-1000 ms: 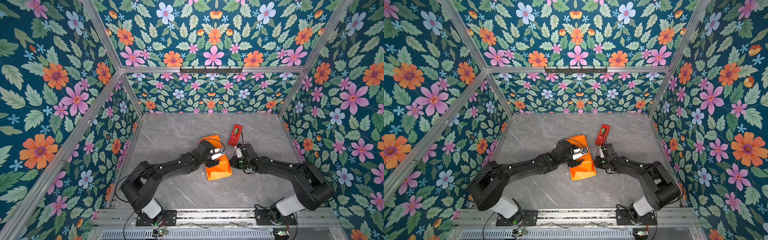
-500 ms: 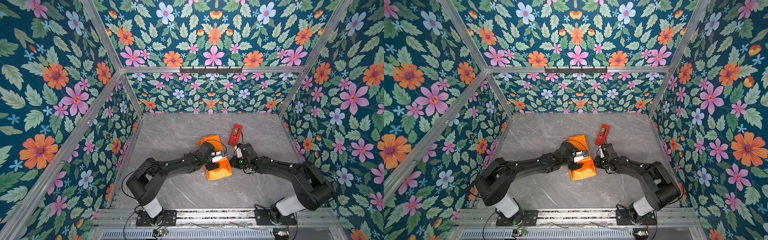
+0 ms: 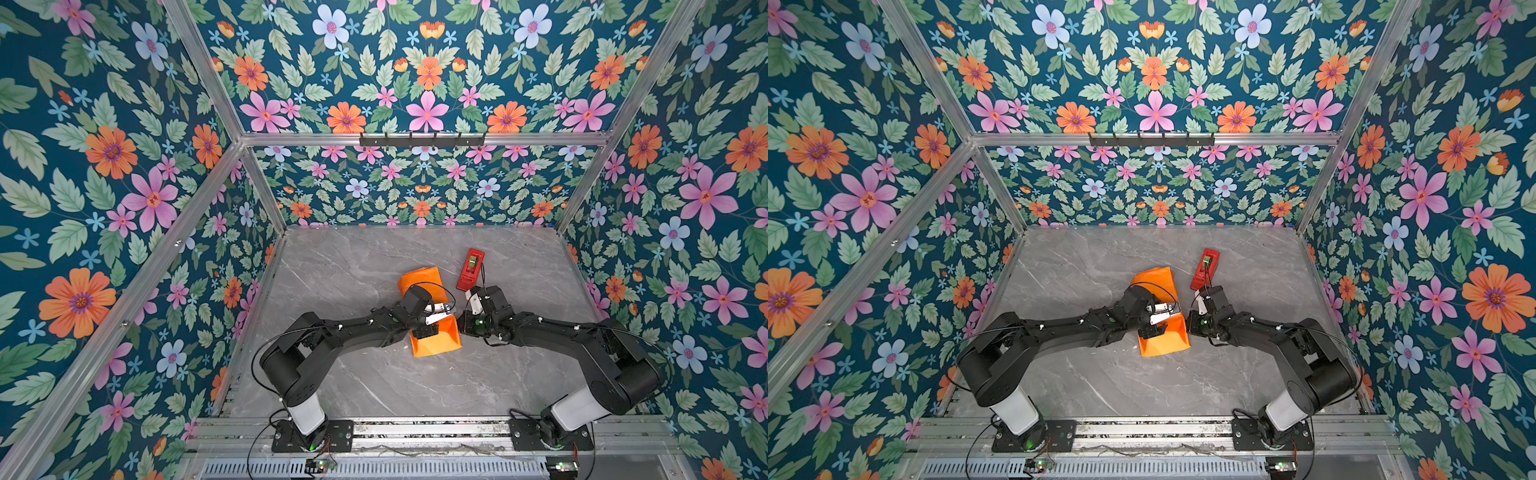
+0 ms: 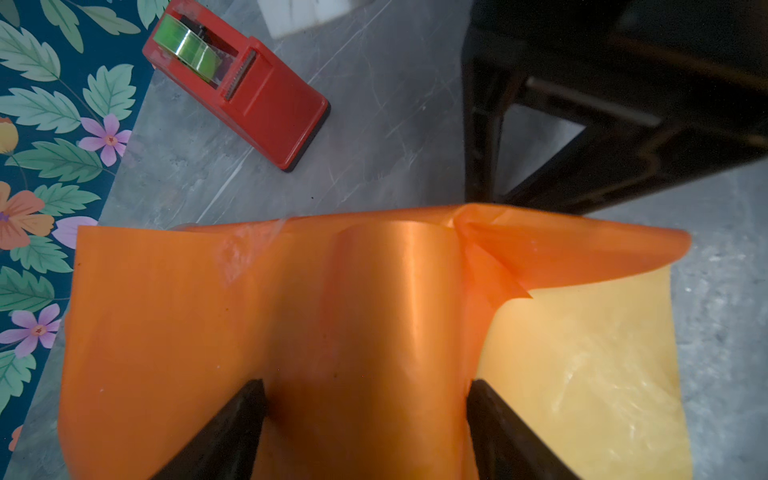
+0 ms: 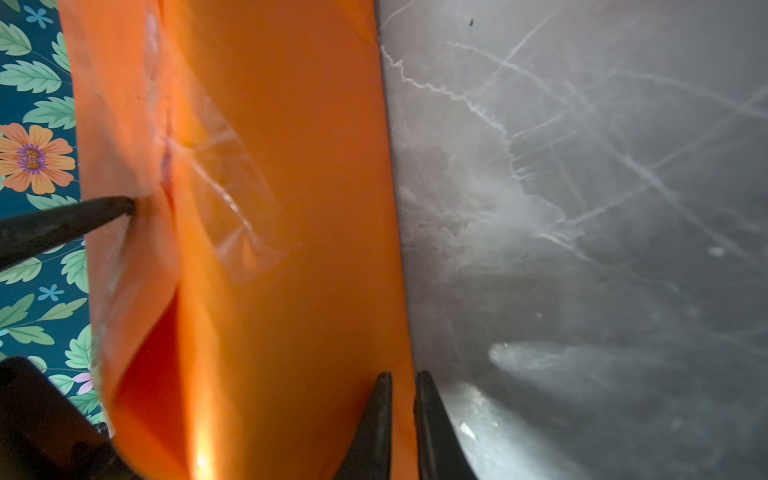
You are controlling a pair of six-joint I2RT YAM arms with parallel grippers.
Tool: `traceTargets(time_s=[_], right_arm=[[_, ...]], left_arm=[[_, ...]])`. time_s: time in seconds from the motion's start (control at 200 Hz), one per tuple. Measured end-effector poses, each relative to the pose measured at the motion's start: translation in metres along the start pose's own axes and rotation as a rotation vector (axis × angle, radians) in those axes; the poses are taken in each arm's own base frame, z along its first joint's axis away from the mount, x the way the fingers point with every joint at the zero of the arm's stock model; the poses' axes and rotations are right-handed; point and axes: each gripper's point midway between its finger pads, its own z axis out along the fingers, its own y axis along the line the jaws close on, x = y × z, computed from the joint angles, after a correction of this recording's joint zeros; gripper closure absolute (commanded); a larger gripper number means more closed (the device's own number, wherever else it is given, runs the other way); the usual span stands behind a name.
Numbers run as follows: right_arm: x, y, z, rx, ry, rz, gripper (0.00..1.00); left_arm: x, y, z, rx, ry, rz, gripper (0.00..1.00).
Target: Wrap the gift box in paper
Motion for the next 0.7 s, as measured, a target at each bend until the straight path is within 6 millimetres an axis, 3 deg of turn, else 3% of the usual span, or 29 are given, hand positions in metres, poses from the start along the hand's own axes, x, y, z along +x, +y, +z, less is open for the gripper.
traceTargets(time_s=[0.55, 0.7], right_arm=[[-0.004, 0.01, 0.0, -0.074, -0.042, 0.018, 0.9], [-0.019, 0.017, -0.007, -0.071, -0.093, -0.001, 0.9]], left_arm=[[0.003, 0.0, 0.001, -0.027, -0.005, 0.037, 0.22], [0.004, 0.0, 0.0, -0.028, -0.005, 0.039, 0.22]])
